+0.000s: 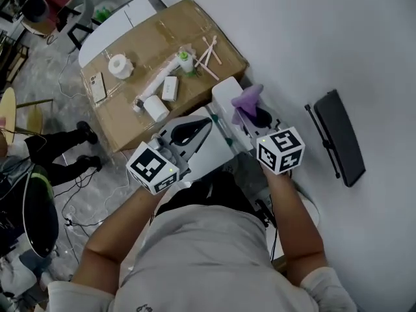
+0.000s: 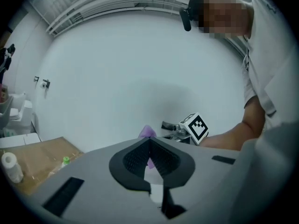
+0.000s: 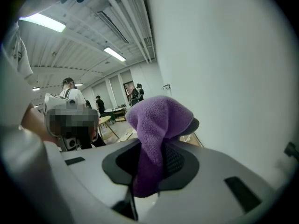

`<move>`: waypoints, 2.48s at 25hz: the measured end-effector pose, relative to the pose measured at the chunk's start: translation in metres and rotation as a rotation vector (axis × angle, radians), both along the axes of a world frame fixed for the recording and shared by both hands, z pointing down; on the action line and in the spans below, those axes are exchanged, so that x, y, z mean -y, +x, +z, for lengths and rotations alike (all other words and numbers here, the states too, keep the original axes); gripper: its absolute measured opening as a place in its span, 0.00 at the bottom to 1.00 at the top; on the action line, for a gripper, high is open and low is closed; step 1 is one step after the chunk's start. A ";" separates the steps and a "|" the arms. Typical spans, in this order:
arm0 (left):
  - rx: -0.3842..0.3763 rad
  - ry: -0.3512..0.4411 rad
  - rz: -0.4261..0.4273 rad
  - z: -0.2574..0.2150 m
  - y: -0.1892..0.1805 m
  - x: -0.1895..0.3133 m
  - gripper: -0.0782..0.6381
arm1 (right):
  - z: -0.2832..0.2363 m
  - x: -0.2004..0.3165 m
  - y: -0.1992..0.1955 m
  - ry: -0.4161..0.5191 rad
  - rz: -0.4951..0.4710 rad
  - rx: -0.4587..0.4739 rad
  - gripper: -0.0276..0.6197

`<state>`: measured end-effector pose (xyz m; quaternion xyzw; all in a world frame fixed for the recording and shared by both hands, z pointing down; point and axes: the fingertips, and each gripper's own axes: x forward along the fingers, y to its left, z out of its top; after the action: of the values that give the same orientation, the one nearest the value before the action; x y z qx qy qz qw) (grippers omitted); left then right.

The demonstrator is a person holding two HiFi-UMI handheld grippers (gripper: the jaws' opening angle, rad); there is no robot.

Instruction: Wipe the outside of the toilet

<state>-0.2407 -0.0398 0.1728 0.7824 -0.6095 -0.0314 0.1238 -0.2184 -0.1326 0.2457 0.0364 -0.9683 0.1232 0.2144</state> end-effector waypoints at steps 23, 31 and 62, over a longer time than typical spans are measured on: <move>-0.012 0.155 0.291 -0.130 0.117 -0.114 0.12 | -0.161 -0.136 0.148 0.129 0.139 0.176 0.18; -0.014 0.142 0.322 -0.125 0.204 -0.143 0.12 | -0.161 -0.180 0.240 0.111 0.169 0.207 0.18; 0.067 0.185 0.374 -0.151 0.349 -0.361 0.12 | -0.177 -0.453 0.368 0.178 0.316 0.298 0.18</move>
<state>0.1085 0.3208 0.0214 0.8906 -0.4519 -0.0374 0.0348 0.1498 0.3207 0.0686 0.1876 -0.9785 0.0735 0.0433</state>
